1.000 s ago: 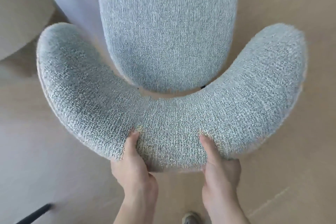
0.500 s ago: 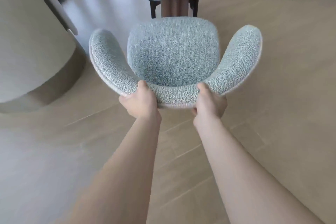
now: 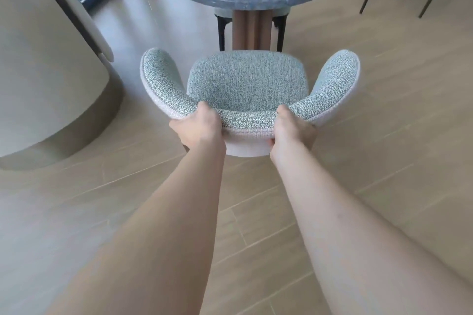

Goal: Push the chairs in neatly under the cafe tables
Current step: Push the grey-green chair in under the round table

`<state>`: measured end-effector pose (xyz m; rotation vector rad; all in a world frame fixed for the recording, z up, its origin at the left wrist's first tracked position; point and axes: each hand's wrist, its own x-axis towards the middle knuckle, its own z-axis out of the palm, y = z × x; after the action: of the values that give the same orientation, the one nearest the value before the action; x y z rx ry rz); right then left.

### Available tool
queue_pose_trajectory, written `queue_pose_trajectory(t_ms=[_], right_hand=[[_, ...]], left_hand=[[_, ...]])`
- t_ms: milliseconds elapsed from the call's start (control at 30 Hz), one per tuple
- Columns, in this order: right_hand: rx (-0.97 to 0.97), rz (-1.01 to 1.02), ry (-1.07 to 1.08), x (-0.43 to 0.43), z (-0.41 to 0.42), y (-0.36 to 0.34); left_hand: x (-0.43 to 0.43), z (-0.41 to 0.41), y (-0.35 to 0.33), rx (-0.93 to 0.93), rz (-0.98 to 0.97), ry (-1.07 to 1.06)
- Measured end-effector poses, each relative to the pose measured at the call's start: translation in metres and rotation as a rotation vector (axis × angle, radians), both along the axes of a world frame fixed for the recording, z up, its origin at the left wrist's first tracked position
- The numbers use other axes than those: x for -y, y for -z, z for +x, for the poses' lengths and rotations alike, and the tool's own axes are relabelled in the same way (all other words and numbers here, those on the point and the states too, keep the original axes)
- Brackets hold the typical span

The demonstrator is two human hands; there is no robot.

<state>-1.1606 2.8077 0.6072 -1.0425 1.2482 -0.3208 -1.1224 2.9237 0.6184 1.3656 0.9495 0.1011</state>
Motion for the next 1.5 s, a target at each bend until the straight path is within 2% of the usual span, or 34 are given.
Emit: queue_pose_trajectory(t_ms=[233,567,667,767,833,867,933,967,1000,1033,1067,1100,1133,1200,1333,1400,1500], right_hand=[[-0.040,0.012,-0.016,0.012,0.037,-0.009],[-0.170,-0.014,0.001,0.024,0.084,-0.013],[-0.274,-0.134,0.001,0.024,0.085,-0.020],[-0.477,-0.391,-0.127,0.027,0.089,-0.027],[-0.575,-0.631,-0.249,0.028,0.080,-0.029],[-0.542,-0.798,-0.286,0.030,0.073,-0.029],[-0.331,-1.239,-0.473,0.035,0.059,-0.032],[-0.229,-1.390,-0.698,0.040,0.054,-0.034],[-0.186,-1.449,-0.982,0.047,0.053,-0.037],[-0.246,-1.448,-1.274,0.055,0.054,-0.040],[-0.343,-1.447,-1.494,0.060,0.058,-0.043],[-0.432,-1.465,-1.610,0.063,0.064,-0.046],[-0.493,-1.503,-1.645,0.062,0.068,-0.048],[-0.480,-1.584,-1.598,0.058,0.072,-0.049],[-0.423,-1.581,-1.510,0.054,0.049,-0.047],[-0.383,-1.581,-1.548,0.050,0.023,-0.046],[-0.293,-1.530,-1.623,0.040,-0.029,-0.042]], left_hand=[[0.011,0.038,-0.003,-0.003,-0.018,0.017],[0.026,0.088,-0.002,-0.089,0.074,-0.018],[0.029,0.089,-0.006,-0.096,0.210,-0.014],[0.034,0.093,-0.014,-0.058,0.507,0.026],[0.029,0.088,-0.015,-0.004,0.826,0.186],[0.025,0.085,-0.017,0.072,0.982,0.302],[0.008,0.083,-0.015,0.390,1.289,0.678],[-0.006,0.082,-0.015,0.494,1.394,0.937],[-0.020,0.082,-0.019,0.500,1.440,1.210],[-0.031,0.085,-0.025,0.444,1.456,1.441],[-0.037,0.089,-0.031,0.360,1.493,1.597],[-0.038,0.096,-0.035,0.286,1.562,1.692],[-0.035,0.102,-0.039,0.223,1.623,1.753],[-0.026,0.105,-0.042,0.187,1.623,1.762],[-0.029,0.080,-0.037,0.275,1.609,1.717],[-0.042,0.060,-0.036,0.336,1.642,1.786],[-0.061,0.021,-0.031,0.403,1.561,1.874]])
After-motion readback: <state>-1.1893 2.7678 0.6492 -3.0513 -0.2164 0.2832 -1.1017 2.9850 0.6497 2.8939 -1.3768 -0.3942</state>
